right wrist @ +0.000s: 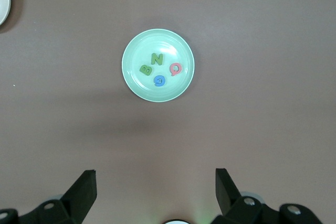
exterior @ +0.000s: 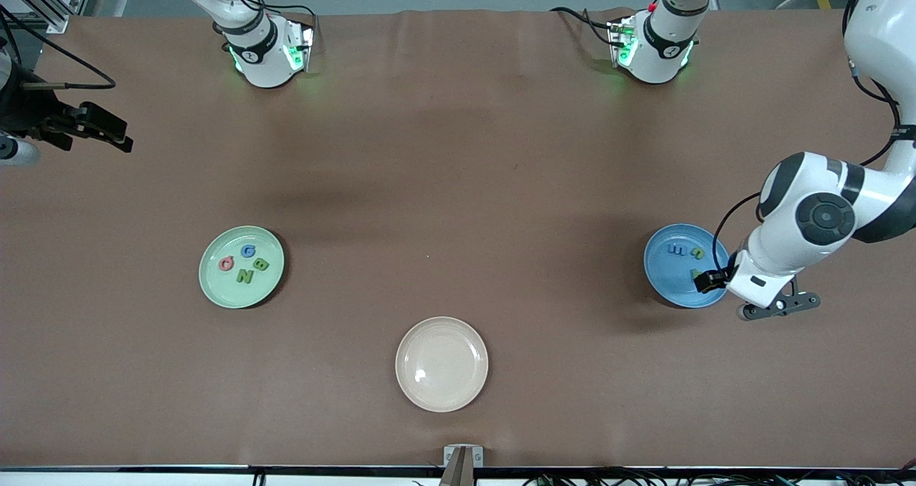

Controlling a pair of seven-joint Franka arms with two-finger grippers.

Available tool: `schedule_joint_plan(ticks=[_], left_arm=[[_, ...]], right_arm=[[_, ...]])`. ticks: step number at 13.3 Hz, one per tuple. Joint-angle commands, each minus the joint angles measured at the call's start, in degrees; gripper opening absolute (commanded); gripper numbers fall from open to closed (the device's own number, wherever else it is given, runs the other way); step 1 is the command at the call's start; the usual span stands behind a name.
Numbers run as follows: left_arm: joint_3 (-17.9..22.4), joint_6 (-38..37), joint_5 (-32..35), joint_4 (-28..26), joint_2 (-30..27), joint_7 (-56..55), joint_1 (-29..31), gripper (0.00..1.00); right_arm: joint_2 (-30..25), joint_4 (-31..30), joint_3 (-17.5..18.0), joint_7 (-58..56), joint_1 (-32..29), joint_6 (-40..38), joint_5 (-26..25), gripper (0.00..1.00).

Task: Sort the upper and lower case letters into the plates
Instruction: 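Lower the d onto the blue plate and open the left gripper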

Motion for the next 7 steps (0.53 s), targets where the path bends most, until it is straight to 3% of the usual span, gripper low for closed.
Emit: schedule_joint_plan(ticks=[1,3,6,7], left_arm=[[1.8,-2.5,-7.8,1.9,-2.9,5.2,-2.0,0.99],[8.9,-2.4,-16.6,1.9,-6.5,10.6,-7.4,0.98],[30.0,-2.4,-31.4,1.4,-13.1,20.6,-24.6,0.97],[35.2,-2.4,-34.9,1.2,-14.0,22.6,-29.4,0.97]], right_arm=[[-2.2,-2.0,0.5,0.4,-0.4,0.7,-0.2,1.00],[-2.1,-1.8,0.5,0.4,-0.5,1.0,-0.2,1.00],[-1.9,-1.8,0.4,0.3,-0.5,2.8,-0.2,1.00],[-1.9,-1.8,0.4,0.3,-0.4,3.2,-0.2,1.00]])
